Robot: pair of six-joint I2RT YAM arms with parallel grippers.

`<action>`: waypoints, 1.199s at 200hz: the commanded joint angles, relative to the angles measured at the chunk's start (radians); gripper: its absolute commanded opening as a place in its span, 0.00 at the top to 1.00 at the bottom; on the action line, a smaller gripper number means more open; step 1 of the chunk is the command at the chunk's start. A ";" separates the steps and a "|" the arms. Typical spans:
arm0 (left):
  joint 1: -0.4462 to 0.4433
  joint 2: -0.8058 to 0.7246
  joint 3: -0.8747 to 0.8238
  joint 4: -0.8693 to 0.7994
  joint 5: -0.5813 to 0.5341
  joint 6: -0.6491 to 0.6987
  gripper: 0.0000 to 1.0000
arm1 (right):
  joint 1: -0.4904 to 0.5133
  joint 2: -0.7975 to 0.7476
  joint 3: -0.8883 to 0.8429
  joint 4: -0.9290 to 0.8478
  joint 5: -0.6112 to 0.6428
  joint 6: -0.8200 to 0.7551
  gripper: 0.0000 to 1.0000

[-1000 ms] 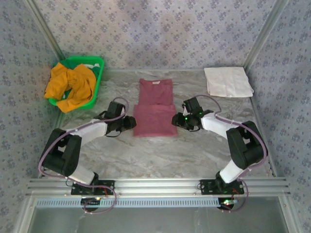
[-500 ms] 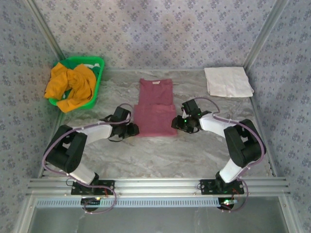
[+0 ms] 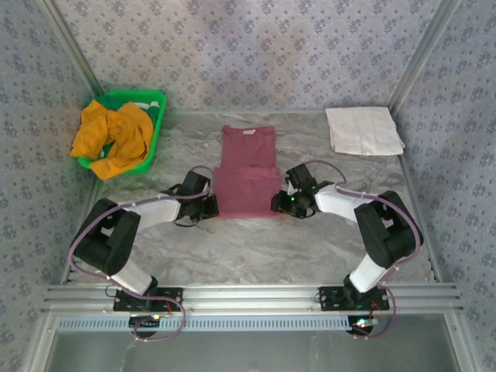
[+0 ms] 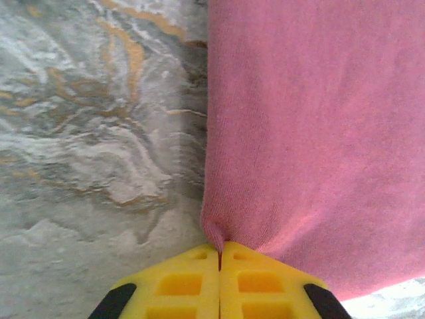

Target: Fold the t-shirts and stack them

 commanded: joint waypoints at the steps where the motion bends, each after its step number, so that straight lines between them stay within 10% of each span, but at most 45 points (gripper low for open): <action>1: -0.011 0.022 -0.027 0.008 0.013 0.002 0.98 | 0.013 0.012 -0.012 0.016 -0.004 0.018 0.56; 110: -0.003 -0.152 -0.100 -0.063 -0.039 0.016 1.00 | 0.005 -0.071 -0.047 0.006 -0.013 -0.002 1.00; 192: -0.181 -0.532 -0.302 -0.250 -0.020 -0.099 1.00 | 0.131 -0.404 -0.329 -0.014 -0.103 0.083 1.00; 240: -0.157 -0.766 -0.146 -0.380 -0.073 -0.049 1.00 | 0.135 -0.603 -0.214 -0.125 -0.015 0.043 1.00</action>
